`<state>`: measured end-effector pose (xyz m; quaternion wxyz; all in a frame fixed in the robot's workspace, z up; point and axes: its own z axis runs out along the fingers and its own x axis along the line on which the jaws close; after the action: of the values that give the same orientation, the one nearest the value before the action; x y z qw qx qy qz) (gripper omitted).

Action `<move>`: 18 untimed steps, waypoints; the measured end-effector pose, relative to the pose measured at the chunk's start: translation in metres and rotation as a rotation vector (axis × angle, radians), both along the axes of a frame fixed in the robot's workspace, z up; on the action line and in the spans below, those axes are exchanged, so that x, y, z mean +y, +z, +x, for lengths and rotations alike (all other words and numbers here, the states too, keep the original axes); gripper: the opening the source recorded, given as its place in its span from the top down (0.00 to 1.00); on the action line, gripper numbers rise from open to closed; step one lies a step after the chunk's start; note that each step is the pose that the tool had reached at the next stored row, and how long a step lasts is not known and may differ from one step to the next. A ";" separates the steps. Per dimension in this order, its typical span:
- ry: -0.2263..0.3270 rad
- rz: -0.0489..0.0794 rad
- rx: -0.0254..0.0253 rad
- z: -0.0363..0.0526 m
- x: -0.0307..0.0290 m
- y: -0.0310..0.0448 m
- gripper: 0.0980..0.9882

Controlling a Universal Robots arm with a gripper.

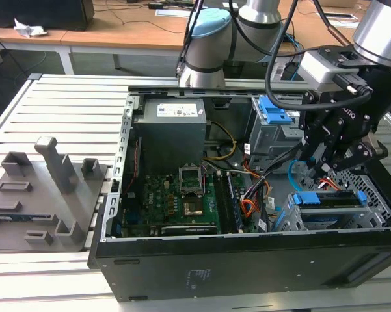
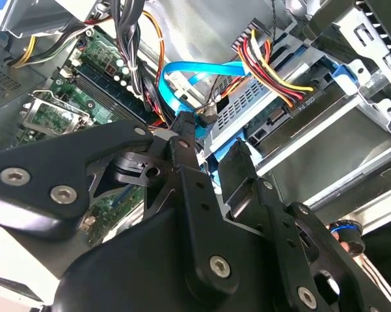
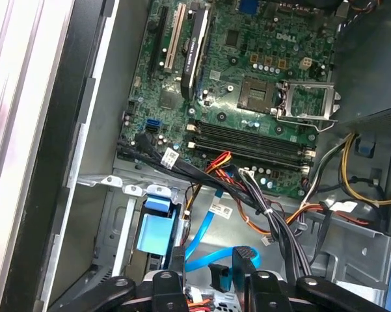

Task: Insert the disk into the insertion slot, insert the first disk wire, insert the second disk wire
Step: 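Insert the second disk wire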

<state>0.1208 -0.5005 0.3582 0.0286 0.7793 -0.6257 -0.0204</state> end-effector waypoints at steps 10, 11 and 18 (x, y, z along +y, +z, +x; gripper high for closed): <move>0.009 0.000 0.0000 0.0000 0.0000 -0.0001 0.93; 0.010 0.000 0.0000 0.0004 0.0001 -0.0001 0.93; -0.013 0.000 0.0007 0.0089 -0.0002 -0.0006 0.93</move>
<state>0.1298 -0.5007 0.3576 0.0286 0.7752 -0.6308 -0.0209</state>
